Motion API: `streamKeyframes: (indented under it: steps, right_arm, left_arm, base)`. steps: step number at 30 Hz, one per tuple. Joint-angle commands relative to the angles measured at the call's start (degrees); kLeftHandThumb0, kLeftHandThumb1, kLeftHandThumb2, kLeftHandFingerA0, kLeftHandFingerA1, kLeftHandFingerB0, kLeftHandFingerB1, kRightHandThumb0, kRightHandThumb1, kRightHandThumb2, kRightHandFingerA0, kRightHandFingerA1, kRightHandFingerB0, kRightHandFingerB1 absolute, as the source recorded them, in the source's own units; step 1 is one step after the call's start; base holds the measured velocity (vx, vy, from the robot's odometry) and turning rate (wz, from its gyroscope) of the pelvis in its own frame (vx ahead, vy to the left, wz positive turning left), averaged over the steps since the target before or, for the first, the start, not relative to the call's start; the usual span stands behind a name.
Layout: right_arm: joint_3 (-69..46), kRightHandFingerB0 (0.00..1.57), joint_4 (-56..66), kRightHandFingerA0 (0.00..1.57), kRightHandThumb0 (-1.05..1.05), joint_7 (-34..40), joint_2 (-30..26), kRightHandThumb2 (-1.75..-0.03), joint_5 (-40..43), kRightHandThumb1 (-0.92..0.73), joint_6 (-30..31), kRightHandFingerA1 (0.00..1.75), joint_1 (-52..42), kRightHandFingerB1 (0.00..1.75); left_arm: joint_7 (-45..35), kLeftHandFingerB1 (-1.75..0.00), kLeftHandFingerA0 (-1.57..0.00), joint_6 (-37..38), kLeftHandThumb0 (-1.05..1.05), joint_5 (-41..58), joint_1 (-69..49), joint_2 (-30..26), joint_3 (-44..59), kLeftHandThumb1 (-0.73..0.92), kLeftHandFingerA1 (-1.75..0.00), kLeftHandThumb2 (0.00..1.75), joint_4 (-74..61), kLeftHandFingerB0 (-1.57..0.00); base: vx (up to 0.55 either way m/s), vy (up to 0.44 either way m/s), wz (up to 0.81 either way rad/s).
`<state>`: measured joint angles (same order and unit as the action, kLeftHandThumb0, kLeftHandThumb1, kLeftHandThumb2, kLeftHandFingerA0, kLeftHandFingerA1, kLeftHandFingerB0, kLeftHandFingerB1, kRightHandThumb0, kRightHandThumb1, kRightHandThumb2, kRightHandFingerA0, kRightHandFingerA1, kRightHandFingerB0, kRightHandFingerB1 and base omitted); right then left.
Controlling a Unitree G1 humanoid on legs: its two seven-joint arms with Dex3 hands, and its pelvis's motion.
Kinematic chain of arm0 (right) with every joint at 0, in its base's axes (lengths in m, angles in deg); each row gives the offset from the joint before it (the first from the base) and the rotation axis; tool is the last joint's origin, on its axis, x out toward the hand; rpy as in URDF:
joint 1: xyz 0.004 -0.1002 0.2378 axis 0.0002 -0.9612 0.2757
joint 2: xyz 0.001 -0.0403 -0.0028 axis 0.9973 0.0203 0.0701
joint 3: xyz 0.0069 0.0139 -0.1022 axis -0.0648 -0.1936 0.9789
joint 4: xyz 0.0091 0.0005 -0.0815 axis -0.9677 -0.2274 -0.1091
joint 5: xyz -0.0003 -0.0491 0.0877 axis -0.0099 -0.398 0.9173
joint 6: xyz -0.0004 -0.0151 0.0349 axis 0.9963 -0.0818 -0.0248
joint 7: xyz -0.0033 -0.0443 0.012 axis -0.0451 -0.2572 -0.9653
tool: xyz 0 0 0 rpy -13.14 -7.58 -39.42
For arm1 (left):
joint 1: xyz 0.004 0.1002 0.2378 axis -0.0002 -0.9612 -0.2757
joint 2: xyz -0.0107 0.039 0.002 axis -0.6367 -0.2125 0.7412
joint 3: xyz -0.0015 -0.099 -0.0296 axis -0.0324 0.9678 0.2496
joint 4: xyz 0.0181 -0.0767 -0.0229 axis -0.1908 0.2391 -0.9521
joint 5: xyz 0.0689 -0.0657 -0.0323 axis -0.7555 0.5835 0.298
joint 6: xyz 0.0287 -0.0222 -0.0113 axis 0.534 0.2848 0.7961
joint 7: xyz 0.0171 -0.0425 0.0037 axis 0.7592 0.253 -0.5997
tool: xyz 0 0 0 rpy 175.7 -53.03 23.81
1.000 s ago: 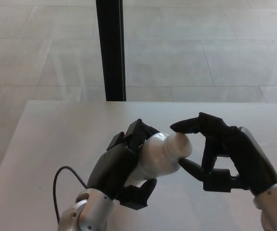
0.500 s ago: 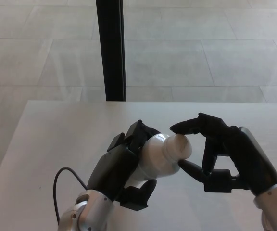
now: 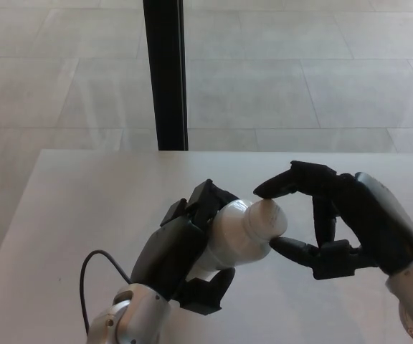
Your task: The robot uses its left hand to to lift the bottle kept on the middle of the desk and tilts it towards its right hand. It then uses its right hand to rotate its cap to open it and places the bottle and cap back on the desk
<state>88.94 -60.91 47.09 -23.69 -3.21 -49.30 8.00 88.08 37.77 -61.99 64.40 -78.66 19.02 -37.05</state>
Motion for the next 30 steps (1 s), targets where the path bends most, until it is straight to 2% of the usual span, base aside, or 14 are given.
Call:
streamKeyframes:
  steps: [1, 5, 6, 7, 8, 9, 14, 15, 16, 21, 23, 26, 27, 30]
  right_arm:
    - [0.69, 0.88, 1.16, 1.24, -0.36, -0.92, -2.16, -1.04, -1.85, -0.48, -2.31, 1.32, 1.38, 0.87]
    - [1.47, 0.88, 2.03, 1.24, -0.35, -1.09, -2.42, -1.05, -2.77, -0.47, -1.79, 1.31, 1.48, 0.87]
    - [1.94, 0.92, 2.28, 1.0, -0.36, -1.37, -2.52, -0.91, -3.0, -0.53, -2.05, 1.64, 1.51, 0.78]
    - [2.36, 0.84, 2.36, 1.23, -0.36, -1.17, -2.5, -1.04, -3.65, -0.45, -2.11, 1.32, 1.42, 0.82]
    - [2.67, 0.89, 2.25, 1.0, -0.33, -1.36, -2.78, -0.92, -3.67, -0.51, -2.73, 1.65, 1.41, 0.75]
    - [3.05, 0.89, 2.01, 1.0, -0.32, -1.52, -3.01, -0.91, -3.68, -0.51, -3.28, 1.66, 1.41, 0.74]
    - [4.86, 0.91, 0.76, 1.02, -0.31, -0.86, -5.01, -0.94, -6.03, -0.5, -6.64, 1.69, 1.84, 0.77]
    - [5.54, 0.92, 0.63, 1.05, -0.31, -1.43, -6.05, -0.95, -7.02, -0.49, -7.26, 1.69, 2.4, 0.8]
    - [5.69, 0.91, 0.59, 1.06, -0.31, -1.37, -6.41, -0.95, -7.25, -0.49, -7.5, 1.69, 2.49, 0.8]
    - [6.11, 0.92, -0.98, 1.06, -0.32, -1.1, -8.99, -0.96, -7.41, -0.48, -12.14, 1.67, 3.96, 0.85]
    - [6.04, 0.88, -0.58, 1.31, -0.39, -2.16, -10.2, -1.04, -7.75, -0.46, -12.33, 1.36, 4.82, 0.88]
    - [5.94, 0.86, -0.64, 1.3, -0.39, -2.82, -12.04, -1.03, -8.31, -0.44, -13.59, 1.36, 6.0, 0.88]
    - [5.68, 0.87, -1.16, 1.31, -0.38, -2.79, -13.08, -1.03, -8.4, -0.44, -14.83, 1.36, 6.84, 0.87]
    - [5.12, 0.88, -2.09, 1.31, -0.4, -2.88, -14.58, -1.04, -8.36, -0.47, -16.42, 1.36, 8.24, 0.85]
  left_arm:
    - [-0.9, -1.63, -0.87, -1.49, 0.1, -0.19, -0.5, -0.63, 0.35, 0.52, -1.75, 1.3, -0.47, -0.79]
    - [-0.83, -1.65, -0.88, -1.14, 0.12, 0.46, -0.53, -0.18, 0.72, 0.51, -1.75, 1.32, -0.46, -0.8]
    - [-1.19, -1.67, -0.88, -1.08, 0.1, 0.64, -0.49, -0.32, 0.79, 0.5, -1.75, 1.32, -0.53, -0.79]
    - [-0.67, -1.66, -0.9, 0.08, 0.13, 0.63, -0.57, -0.36, 0.8, 0.5, -1.75, 1.31, -0.42, -0.81]
    - [-0.66, -1.59, -0.93, 1.21, 0.07, 1.23, -0.17, -0.28, 0.96, 0.49, -1.75, 1.28, 0.6, -0.85]
    - [-0.7, -1.33, -1.21, 1.54, 0.08, 1.45, -0.04, -0.32, 1.11, 0.51, -1.45, 1.21, 1.13, -1.09]
    - [-0.46, -1.68, -0.94, 2.72, -0.01, 3.1, -0.28, 0.52, 2.04, 0.53, -1.75, 1.05, 2.12, -0.79]
    - [-0.35, -1.21, -1.15, 2.54, -0.1, 3.92, -0.69, 1.2, 2.55, 0.5, -1.33, 0.99, 1.98, -1.04]
    - [-0.14, -1.27, -0.84, 2.38, -0.14, 3.47, -0.67, 1.24, 2.47, 0.68, -1.65, 0.72, 1.95, -0.82]
    - [0.91, -1.14, -0.9, 2.72, -0.17, 1.58, -0.37, 0.91, 1.88, 0.74, -1.54, 0.65, 2.39, -0.82]
    - [0.71, -0.99, -0.83, 2.6, -0.09, 1.33, -0.45, 0.6, 1.78, 0.66, -1.41, 0.74, 2.14, -0.82]
    - [-0.82, -1.07, -1.1, -0.91, -0.07, 1.87, -0.89, 0.98, 2.06, 0.5, -1.3, 0.98, 0.32, -0.94]
    - [-0.04, -1.09, -0.75, -1.21, 0.0, 0.82, -1.15, 0.9, 1.82, 0.59, -1.5, 0.84, -0.06, -0.8]
    - [-0.93, -1.56, -0.77, 0.31, -0.01, 1.67, -0.92, 0.39, 1.77, 0.56, -1.75, 1.05, 0.57, -0.79]
  base:
    - [0.0, 0.0, 0.0]
    - [0.0, 0.0, 0.0]
    - [0.0, 0.0, 0.0]
    - [0.0, 0.0, 0.0]
    - [0.0, 0.0, 0.0]
    - [0.0, 0.0, 0.0]
    - [0.0, 0.0, 0.0]
    - [0.0, 0.0, 0.0]
    - [0.0, 0.0, 0.0]
    - [0.0, 0.0, 0.0]
    - [0.0, 0.0, 0.0]
    - [0.0, 0.0, 0.0]
    - [0.0, 0.0, 0.0]
    - [0.0, 0.0, 0.0]
